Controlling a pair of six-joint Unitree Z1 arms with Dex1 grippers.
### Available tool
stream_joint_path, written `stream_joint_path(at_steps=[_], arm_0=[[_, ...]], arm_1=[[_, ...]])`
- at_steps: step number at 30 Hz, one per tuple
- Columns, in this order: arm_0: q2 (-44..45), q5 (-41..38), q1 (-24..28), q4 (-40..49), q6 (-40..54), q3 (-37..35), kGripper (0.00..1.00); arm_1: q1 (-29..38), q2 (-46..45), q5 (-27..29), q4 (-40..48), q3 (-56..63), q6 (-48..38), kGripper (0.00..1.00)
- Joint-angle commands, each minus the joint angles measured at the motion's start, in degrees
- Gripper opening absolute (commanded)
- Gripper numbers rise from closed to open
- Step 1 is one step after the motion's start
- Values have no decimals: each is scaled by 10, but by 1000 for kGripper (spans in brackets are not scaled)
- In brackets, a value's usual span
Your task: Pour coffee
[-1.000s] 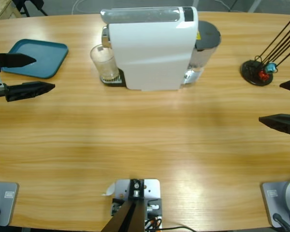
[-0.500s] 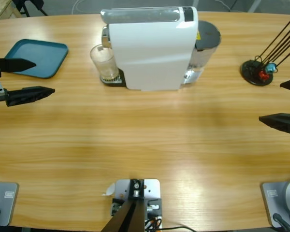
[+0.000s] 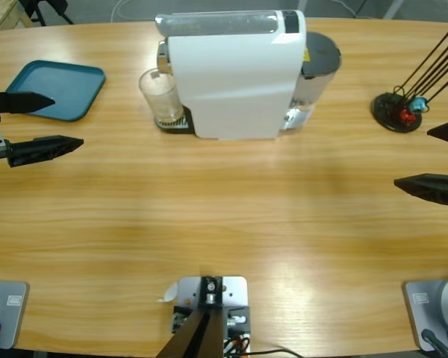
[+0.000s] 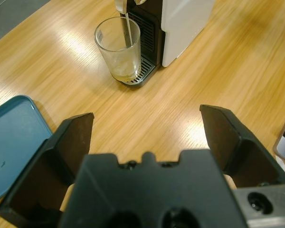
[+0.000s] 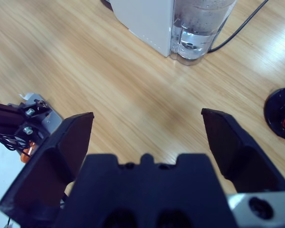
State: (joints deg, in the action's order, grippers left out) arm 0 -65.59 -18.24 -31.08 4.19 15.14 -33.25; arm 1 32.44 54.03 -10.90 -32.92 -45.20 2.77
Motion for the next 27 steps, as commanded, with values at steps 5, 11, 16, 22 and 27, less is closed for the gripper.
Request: stream_joint_path(at_steps=[5,11,16,22,27], arm_0=[[16,10,-5,5,-6,19,968],[15,10,-5,5,-6,19,968],[30,10,-5,0,-9,19,968],[23,-8,-5,-41,1,27,968],[-11,-87,34,-56,70,18,968]], arm_1=[[-7,8,16,6,11,4,1000],[-7,6,16,6,11,3,1000],[-7,2,16,6,12,3,1000],[-7,12,18,2,8,5,1000],[-7,26,18,0,4,7,1000]])
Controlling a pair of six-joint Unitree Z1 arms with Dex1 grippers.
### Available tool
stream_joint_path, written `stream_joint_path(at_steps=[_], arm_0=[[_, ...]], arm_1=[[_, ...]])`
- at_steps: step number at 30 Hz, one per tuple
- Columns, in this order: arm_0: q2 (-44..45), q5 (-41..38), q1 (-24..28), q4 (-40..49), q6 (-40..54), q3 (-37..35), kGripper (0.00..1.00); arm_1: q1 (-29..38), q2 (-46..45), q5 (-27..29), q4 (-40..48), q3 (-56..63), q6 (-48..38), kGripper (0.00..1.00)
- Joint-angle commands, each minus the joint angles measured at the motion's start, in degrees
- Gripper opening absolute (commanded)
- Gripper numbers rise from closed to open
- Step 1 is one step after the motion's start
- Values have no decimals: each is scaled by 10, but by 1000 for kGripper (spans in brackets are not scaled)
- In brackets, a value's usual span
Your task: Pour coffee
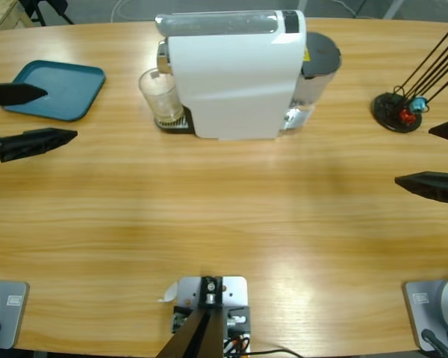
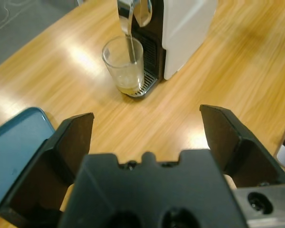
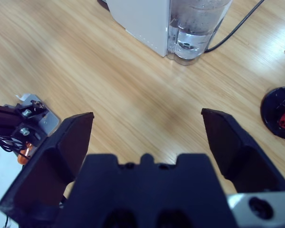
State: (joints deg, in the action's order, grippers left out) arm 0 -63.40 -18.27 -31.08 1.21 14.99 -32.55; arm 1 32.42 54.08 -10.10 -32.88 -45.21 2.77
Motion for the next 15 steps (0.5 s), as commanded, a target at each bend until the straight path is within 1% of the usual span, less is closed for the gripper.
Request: stream_joint_path(at_steps=[1,2,4,5,7,10,13,15], arm_0=[[-55,-141,58,-32,91,11,968],[-81,-181,80,-37,111,9,968],[-143,-234,121,-61,139,2,968],[-164,-239,130,-72,146,-5,968],[-200,-243,135,-86,167,-30,968],[-269,-286,136,-85,221,-69,968],[-321,-314,138,-86,252,-91,968],[-357,-317,135,-106,265,-95,968]], arm_1=[[-7,29,10,-1,2,7,1000],[-7,34,10,-3,1,8,1000],[-7,44,10,-7,-2,13,1000],[-7,47,10,-8,-4,14,1000],[-7,52,10,-10,-6,15,1000],[-7,63,10,-13,-10,15,1000],[-7,67,10,-16,-10,19,1000],[-7,77,10,-18,-13,23,1000]])
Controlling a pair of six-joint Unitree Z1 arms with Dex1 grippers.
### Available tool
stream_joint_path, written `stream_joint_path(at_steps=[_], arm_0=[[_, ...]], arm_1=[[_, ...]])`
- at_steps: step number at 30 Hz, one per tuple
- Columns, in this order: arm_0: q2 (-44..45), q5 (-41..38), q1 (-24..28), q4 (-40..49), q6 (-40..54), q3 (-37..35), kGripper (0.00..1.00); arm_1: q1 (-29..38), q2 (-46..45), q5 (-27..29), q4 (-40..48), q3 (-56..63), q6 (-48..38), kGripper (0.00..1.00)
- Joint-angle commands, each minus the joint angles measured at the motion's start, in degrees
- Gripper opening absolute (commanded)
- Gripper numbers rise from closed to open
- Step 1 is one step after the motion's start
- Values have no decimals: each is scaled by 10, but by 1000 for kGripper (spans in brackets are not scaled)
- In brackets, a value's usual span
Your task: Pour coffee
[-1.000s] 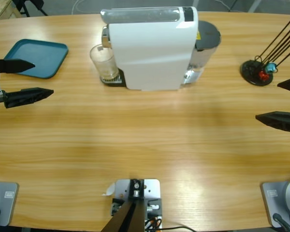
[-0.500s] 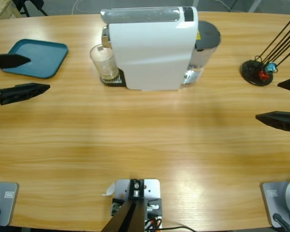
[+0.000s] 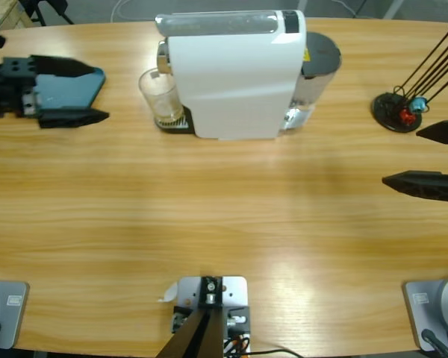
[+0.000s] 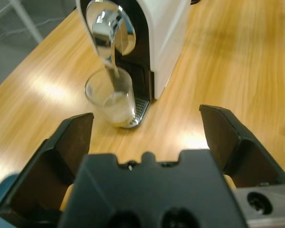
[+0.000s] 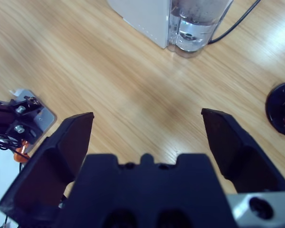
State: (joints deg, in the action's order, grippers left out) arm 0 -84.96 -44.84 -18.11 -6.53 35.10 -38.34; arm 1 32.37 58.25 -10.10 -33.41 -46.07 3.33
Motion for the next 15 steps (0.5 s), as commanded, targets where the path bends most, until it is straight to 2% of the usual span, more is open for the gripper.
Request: stream_joint_path(at_steps=[1,6,15], arm_0=[[-156,-46,5,-37,71,-38,968],[-195,-25,4,-86,89,-48,968],[-239,-15,-4,-125,84,-68,968]], arm_1=[[-6,41,10,-15,-6,18,1000],[-7,58,10,-19,-12,18,1000],[-6,95,10,-15,-16,23,1000]])
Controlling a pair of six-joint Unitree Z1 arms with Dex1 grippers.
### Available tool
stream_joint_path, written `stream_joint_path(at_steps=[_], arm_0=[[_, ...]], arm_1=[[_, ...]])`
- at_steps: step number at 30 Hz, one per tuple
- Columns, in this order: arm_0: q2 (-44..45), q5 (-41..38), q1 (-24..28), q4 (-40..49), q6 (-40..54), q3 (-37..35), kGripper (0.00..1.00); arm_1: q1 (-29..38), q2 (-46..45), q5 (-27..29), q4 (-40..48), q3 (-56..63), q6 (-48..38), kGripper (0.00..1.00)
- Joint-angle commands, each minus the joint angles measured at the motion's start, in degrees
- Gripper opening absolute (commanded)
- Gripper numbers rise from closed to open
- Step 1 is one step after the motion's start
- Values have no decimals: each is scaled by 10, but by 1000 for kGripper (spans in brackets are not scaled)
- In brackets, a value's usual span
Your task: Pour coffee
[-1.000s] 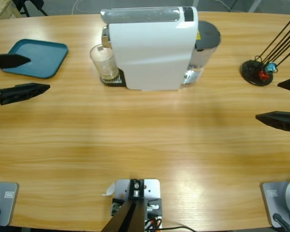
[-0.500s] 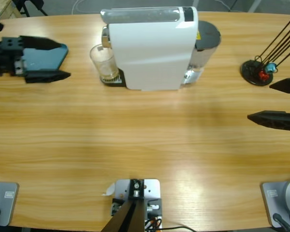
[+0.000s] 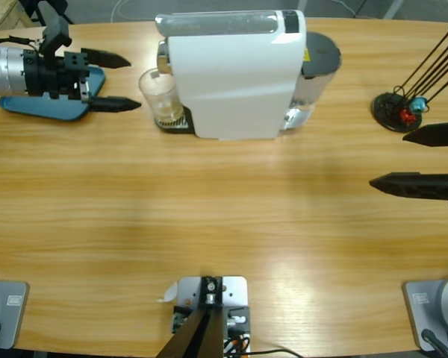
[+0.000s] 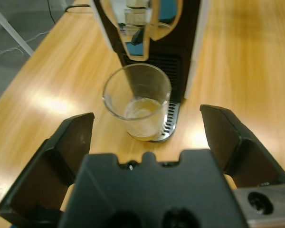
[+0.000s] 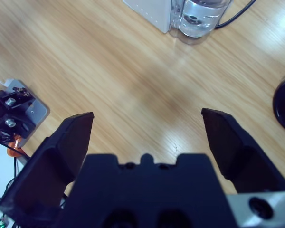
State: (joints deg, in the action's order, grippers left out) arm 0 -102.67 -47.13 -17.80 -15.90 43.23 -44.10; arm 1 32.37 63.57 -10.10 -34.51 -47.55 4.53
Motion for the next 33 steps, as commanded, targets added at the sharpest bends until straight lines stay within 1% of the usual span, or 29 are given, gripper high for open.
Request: stream_joint_path(at_steps=[1,3,7,13,17,27,28,29,30,31,32,33], arm_0=[[-64,9,-8,-32,0,-14,968],[-70,11,-11,-32,-6,-24,968],[-87,20,-32,-32,-10,-42,968],[-95,73,-56,-32,-20,-50,968],[-99,94,-69,-32,-28,-56,968],[-104,88,-78,-32,-29,-59,966],[-104,88,-78,-32,-31,-60,948],[-105,88,-78,-32,-31,-60,899],[-105,88,-78,-32,-31,-60,808],[-105,88,-78,-31,-32,-61,672],[-105,88,-78,-30,-31,-61,558],[-105,87,-78,-30,-32,-62,490]], arm_1=[[-6,38,10,-4,0,12,1000],[-6,32,10,-4,1,12,1000],[-6,35,10,-4,-1,12,1000],[-6,31,10,-4,1,12,1000],[-6,31,10,-4,1,12,1000],[-6,32,10,-4,1,12,1000],[-6,34,10,-4,0,12,1000],[-6,34,10,-4,0,12,1000],[-6,33,10,-4,0,12,1000],[-6,31,10,-3,1,12,1000],[-6,31,10,-3,1,12,1000],[-6,31,10,-3,1,12,1000]])
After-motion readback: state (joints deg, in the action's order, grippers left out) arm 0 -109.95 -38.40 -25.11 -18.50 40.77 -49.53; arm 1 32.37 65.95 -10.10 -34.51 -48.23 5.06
